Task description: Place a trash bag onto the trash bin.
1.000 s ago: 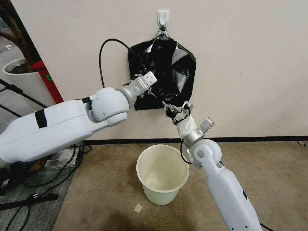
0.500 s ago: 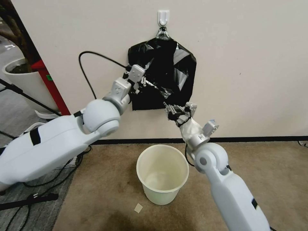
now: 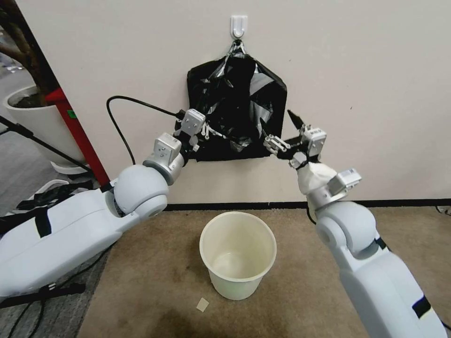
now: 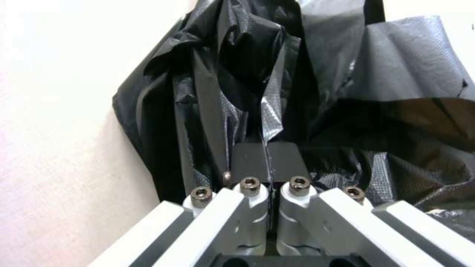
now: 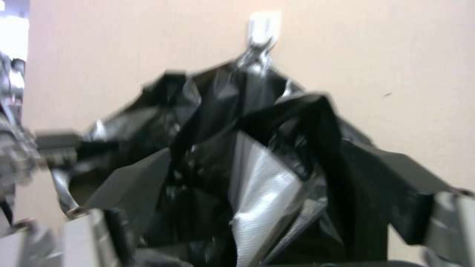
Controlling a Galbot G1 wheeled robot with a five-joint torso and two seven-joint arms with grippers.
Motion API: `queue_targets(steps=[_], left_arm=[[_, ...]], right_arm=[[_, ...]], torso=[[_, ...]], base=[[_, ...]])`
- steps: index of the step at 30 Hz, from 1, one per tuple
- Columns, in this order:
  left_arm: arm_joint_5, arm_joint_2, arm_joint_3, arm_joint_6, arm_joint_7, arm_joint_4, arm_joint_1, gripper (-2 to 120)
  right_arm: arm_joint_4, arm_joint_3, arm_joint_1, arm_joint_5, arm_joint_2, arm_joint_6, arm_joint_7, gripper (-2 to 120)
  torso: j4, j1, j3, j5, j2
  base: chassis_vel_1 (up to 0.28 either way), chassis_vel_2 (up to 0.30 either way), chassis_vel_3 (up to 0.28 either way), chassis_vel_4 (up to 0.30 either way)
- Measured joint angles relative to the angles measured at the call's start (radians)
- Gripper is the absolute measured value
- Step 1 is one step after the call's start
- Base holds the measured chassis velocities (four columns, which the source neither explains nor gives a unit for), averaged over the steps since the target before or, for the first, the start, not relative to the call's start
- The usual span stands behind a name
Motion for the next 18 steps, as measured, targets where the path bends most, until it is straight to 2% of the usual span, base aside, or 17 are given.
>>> queue_targets(steps=[2, 5, 8, 12, 14, 17, 18], left_arm=[[0.0, -0.001, 0.0, 0.001, 0.0, 0.0, 0.0, 0], [0.0, -0.003, -0.001, 0.003, 0.0, -0.001, 0.0, 0], [-0.001, -0.004, -0.002, 0.005, 0.0, -0.01, 0.006, 0], [-0.003, -0.003, -0.002, 0.007, 0.001, -0.015, 0.005, 0], [-0.007, -0.004, 0.002, 0.009, 0.002, -0.016, -0.006, 0], [-0.009, -0.005, 0.006, 0.009, 0.005, -0.016, -0.012, 0], [-0.01, -0.007, 0.009, 0.01, 0.007, -0.016, -0.016, 0]], right_arm=[[-0.022, -0.016, 0.021, -0.02, 0.001, 0.001, -0.005, 97], [-0.058, -0.044, 0.061, -0.059, 0.008, 0.001, -0.008, 92], [-0.111, -0.073, 0.122, -0.143, 0.016, 0.001, -0.009, 78], [-0.136, -0.083, 0.147, -0.182, 0.015, 0.001, -0.008, 70], [-0.161, -0.093, 0.174, -0.226, 0.008, -0.012, -0.01, 57], [-0.17, -0.095, 0.185, -0.242, 0.003, -0.028, -0.012, 50], [-0.177, -0.096, 0.192, -0.253, -0.001, -0.041, -0.014, 43]], torso=[[0.0, 0.0, 0.0, 0.0, 0.0], [0.0, 0.0, 0.0, 0.0, 0.0], [0.0001, 0.0, 0.0, -0.0002, 0.0], [0.0001, 0.0, 0.0, -0.0001, 0.0], [0.0, 0.0, 0.0, -0.0001, 0.0], [-0.0001, 0.0, 0.0, -0.0001, 0.0], [0.0, 0.0, 0.0, 0.0, 0.0]], base=[[0.0, 0.0, 0.0, 0.0], [0.0, 0.0, 0.0, 0.0], [0.0, 0.0, 0.0, 0.0], [0.0, 0.0, 0.0, 0.0], [0.0, 0.0, 0.0, 0.0], [0.0, 0.0, 0.0, 0.0], [0.0, 0.0, 0.0, 0.0]])
